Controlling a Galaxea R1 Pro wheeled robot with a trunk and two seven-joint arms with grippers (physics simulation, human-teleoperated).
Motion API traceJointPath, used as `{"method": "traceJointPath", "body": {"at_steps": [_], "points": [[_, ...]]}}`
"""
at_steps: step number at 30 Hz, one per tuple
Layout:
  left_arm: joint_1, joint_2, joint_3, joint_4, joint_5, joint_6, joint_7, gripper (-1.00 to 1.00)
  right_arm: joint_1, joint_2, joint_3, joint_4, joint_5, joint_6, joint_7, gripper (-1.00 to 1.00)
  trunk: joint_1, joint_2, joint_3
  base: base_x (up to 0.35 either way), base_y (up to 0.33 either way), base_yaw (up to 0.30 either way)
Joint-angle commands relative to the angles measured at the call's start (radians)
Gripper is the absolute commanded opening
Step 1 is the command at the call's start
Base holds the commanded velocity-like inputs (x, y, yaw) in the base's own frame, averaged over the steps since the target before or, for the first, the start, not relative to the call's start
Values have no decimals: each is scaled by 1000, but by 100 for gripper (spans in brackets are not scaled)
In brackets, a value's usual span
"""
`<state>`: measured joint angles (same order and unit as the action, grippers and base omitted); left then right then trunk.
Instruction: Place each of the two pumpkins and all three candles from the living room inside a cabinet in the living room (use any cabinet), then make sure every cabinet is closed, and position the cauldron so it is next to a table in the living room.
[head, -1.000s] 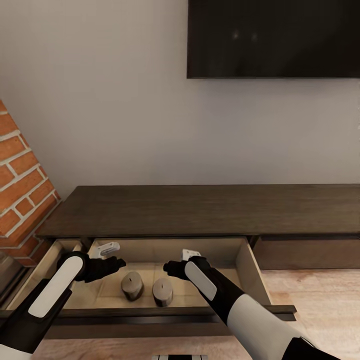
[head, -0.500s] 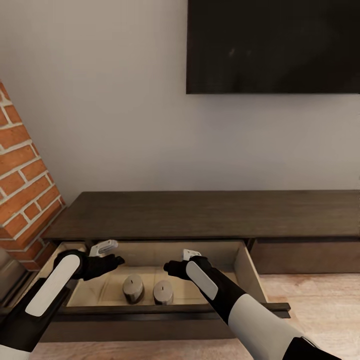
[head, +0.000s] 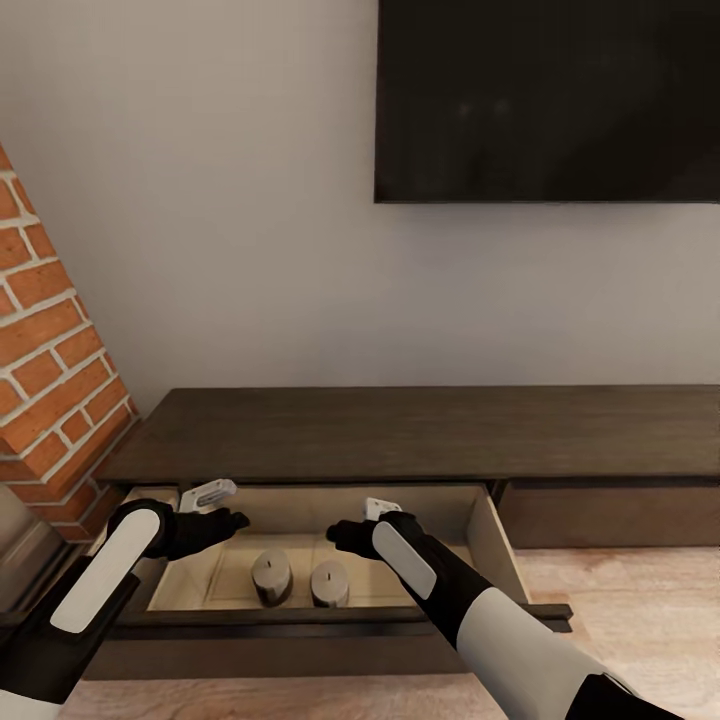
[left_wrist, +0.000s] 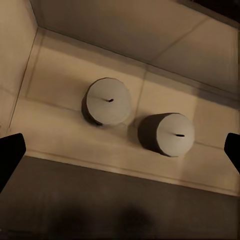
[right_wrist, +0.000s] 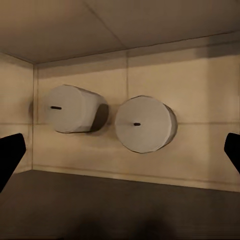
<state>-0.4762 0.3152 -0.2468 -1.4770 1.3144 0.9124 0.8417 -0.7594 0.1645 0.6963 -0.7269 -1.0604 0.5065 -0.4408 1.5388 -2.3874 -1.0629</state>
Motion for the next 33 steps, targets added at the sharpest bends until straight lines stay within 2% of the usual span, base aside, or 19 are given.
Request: {"method": "traceJointPath", "body": {"at_steps": [1, 5, 15, 22, 33], "points": [[-1, 1, -2, -1, 9, -1, 10, 100, -1, 0, 3, -2, -9, 0, -9, 100, -4, 7, 2, -119, 40, 0], [-1, 1, -2, -1, 9, -1, 10, 100, -1, -1, 3, -2, -9, 1, -9, 100, -20, 35, 15, -216, 84, 0], [-1, 4, -1, -2, 9, 0, 10, 100, -1, -1, 1, -2, -9, 0, -9, 100, -58, 105, 46, -31, 5, 0], [-1, 4, 0, -2, 9, -1, 10, 100, 0, -2, 0, -2, -9, 0, -10, 100, -85, 154, 68, -191, 69, -14], [-1, 6, 0, -3, 9, 0, 10, 100, -1, -4, -1, -2, -9, 0, -10, 100, -127, 231, 103, -23, 7, -232]]}}
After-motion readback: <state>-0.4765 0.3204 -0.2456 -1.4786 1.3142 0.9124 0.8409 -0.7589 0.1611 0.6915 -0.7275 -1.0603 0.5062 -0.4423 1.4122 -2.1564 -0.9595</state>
